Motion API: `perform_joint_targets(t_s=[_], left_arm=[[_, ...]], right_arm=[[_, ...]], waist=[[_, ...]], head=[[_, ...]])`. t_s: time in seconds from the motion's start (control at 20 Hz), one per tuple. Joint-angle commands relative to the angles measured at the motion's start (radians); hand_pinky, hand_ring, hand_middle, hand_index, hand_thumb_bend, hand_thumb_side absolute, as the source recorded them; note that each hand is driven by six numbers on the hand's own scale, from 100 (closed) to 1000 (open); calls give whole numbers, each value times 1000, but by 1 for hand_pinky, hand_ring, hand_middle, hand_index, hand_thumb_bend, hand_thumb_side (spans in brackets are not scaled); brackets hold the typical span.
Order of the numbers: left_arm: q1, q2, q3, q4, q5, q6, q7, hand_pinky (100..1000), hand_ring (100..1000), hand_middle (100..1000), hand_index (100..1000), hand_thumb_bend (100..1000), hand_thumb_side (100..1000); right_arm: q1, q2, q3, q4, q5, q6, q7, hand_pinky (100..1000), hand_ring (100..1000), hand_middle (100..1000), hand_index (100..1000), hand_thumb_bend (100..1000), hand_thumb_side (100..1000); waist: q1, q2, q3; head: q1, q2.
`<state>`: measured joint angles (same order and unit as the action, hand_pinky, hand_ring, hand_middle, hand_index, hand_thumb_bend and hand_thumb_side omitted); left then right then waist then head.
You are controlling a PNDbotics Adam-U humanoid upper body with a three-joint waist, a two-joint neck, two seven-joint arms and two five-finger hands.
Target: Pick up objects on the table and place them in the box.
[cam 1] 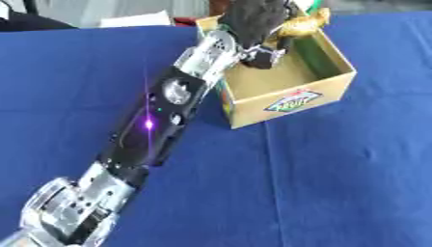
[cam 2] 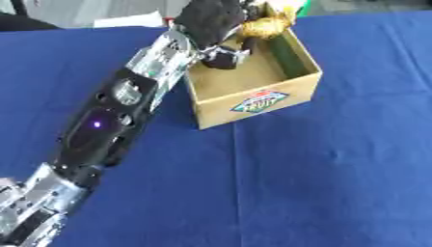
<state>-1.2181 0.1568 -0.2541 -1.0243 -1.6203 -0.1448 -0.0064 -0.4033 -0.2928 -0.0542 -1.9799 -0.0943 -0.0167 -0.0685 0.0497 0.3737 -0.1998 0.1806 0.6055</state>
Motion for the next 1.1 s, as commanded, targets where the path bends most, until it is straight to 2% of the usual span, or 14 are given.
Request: perform_joint_targets(t_s=[0.05, 0.25, 0.35, 0.45, 0.5, 0.55, 0.65, 0.8, 0.95, 1.05, 1.1], left_arm=[[-21, 3, 15, 4, -28, -13, -40, 250, 352, 220, 327, 100, 354], [-15, 4, 21, 16, -34, 1, -100, 268, 374, 247, 353, 100, 350], [-16, 4, 22, 21, -31, 0, -120, 311, 411, 294, 396, 100, 351], [-15, 6, 21, 21, -31, -4, -136, 367, 462, 376, 483, 100, 342], [-14, 8, 22, 22, -33, -3, -151, 373, 487, 470, 610, 100, 332], [-12, 9, 23, 26, -36, 0, -174, 379, 503, 505, 671, 100, 325], [-6, 11, 22, 25, -42, 6, -213, 440, 594, 624, 770, 100, 321], [2, 11, 21, 25, -53, 13, -264, 564, 738, 774, 899, 123, 572], [4, 14, 21, 15, -62, 27, -305, 626, 808, 835, 958, 509, 805], [4, 19, 21, 2, -73, 46, -320, 643, 828, 852, 967, 663, 868], [5, 22, 21, -6, -80, 58, -322, 643, 827, 851, 965, 790, 929]], right_arm=[[-2, -11, -1, -20, -4, -1, 6, 906, 786, 712, 861, 100, 685], [-2, -11, 0, -20, -4, -1, 7, 906, 786, 712, 861, 100, 688], [-2, -10, 0, -20, -5, -1, 8, 907, 787, 713, 862, 100, 686], [0, -8, 0, -20, -6, -1, 8, 907, 787, 713, 862, 100, 685], [2, -7, -1, -20, -6, -1, 9, 908, 787, 713, 862, 100, 685], [4, -7, -1, -20, -6, -1, 8, 908, 787, 713, 863, 100, 684], [7, -5, -1, -20, -6, -1, 8, 909, 787, 714, 863, 100, 682], [9, -6, -1, -20, -6, -1, 10, 909, 788, 714, 863, 100, 685], [8, -11, -3, -20, -5, -2, 9, 909, 788, 715, 863, 100, 688], [7, -13, -2, -20, -5, -3, 10, 909, 789, 715, 862, 100, 690], [7, -14, -3, -20, -5, -3, 10, 909, 789, 715, 863, 100, 690]], waist=[[-7, -17, 1], [-13, -14, -1], [-14, -13, -3], [-14, -13, -4], [-14, -13, -5], [-15, -12, -4], [-15, -12, -3], [-16, -11, 2], [-18, -11, 9], [-19, -12, 12], [-20, -12, 13]], head=[[-6, 6], [2, 6], [7, 4], [9, 5], [9, 6], [8, 8], [6, 12], [4, 17], [0, 24], [-2, 25], [-3, 25]])
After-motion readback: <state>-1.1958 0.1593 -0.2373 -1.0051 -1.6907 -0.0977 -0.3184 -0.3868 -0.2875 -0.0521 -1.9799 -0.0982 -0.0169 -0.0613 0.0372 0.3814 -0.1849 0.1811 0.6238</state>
